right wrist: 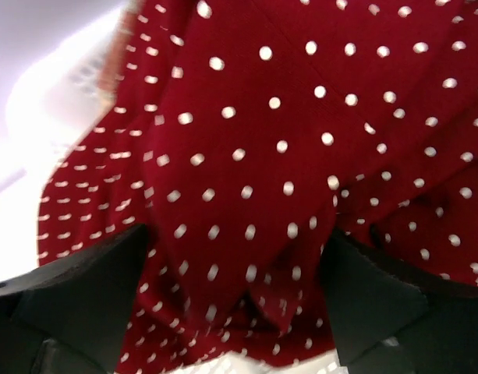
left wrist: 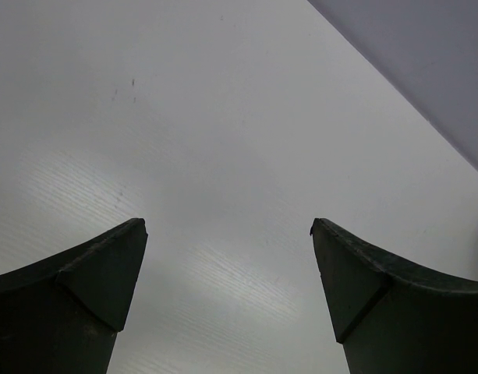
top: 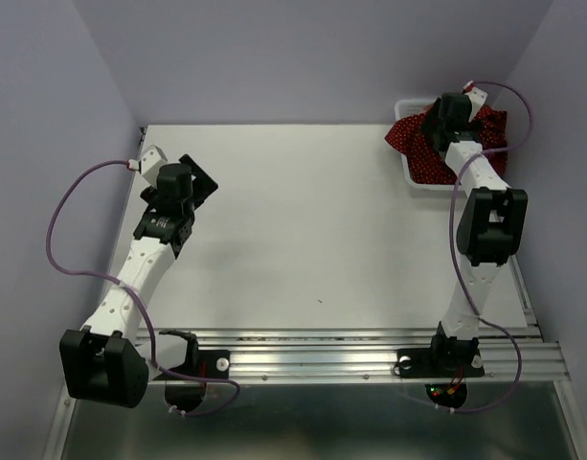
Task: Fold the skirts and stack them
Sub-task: Grab the skirt from the pile, then move the skirt to the center of the board
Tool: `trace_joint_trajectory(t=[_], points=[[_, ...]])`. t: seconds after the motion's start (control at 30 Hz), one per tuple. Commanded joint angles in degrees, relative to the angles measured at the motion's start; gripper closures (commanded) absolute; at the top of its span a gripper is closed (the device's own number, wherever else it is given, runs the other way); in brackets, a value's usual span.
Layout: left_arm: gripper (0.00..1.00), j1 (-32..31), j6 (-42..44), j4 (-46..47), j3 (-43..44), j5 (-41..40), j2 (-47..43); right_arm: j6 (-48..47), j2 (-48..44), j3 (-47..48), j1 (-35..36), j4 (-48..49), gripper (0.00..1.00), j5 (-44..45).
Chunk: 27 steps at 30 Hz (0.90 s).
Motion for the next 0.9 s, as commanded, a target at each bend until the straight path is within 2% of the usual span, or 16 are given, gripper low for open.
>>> trace_joint_trajectory(t=[0.0,0.03,0.07,0.1,0.13,0.2,0.33,0.43,0.47,0.5,0.57,0.67,0.77,0.8,0.87], points=[[0.01,0.26,-0.75,1.17,-1.28,-0.51,-3.35,-1.37,2.43,7.30,-1.14,-1.50,0.20,5.34],[0.01,0.35,-0.93,1.17,-1.81,-0.43,-3.53,-3.46,3.48,7.93,-1.15,-0.72,0.48,5.08],[0.01,0.26,-0.76,1.17,-1.98,0.27,-3.80,-5.31,3.66,8.37,-1.15,1.55,0.62,2.47],[0.01,0.35,-0.49,1.08,-2.07,0.89,-4.23,-7.24,3.67,9.16,-1.15,2.27,0.71,1.14],[0.01,0.26,-0.23,0.91,-2.16,1.33,-4.41,-9.35,3.58,9.95,-1.15,2.37,0.86,-0.01],[0.01,0.26,-0.05,0.64,-2.95,1.42,-5.29,-10.69,2.44,11.18,-1.15,0.70,0.98,-4.47],[0.01,0.35,0.12,1.86,-5.49,1.42,-6.96,-10.00,-4.14,9.61,-1.15,1.31,0.99,-15.73],[0.01,0.35,0.65,6.86,-7.60,3.87,-7.40,-9.90,-8.45,13.01,2.17,-2.97,0.99,-31.50],[0.01,0.35,0.65,6.88,-7.70,4.23,-7.40,-10.34,-8.46,13.73,3.41,-3.60,0.99,-31.57],[0.01,0.44,0.91,7.66,-7.61,4.41,-6.97,-10.95,-9.77,14.26,5.08,-3.96,0.99,-36.71],[0.01,0.35,1.26,8.02,-6.82,4.23,-5.83,-12.88,-11.01,15.40,11.03,-4.05,0.99,-39.91],[0.01,0.61,2.14,7.94,-5.16,4.06,-4.86,-14.64,-11.98,17.59,17.47,-1.69,0.99,-38.78],[0.01,1.23,2.50,8.02,-3.40,3.97,-3.98,-10.79,-8.91,24.78,22.92,2.18,0.99,-38.43],[0.01,1.40,2.58,7.94,-2.87,4.06,-3.97,-9.21,-7.60,30.03,24.50,2.80,0.99,-40.60],[0.01,1.67,3.02,7.85,-1.46,4.15,-4.23,-3.68,-3.90,34.54,25.65,5.96,0.99,-44.64]])
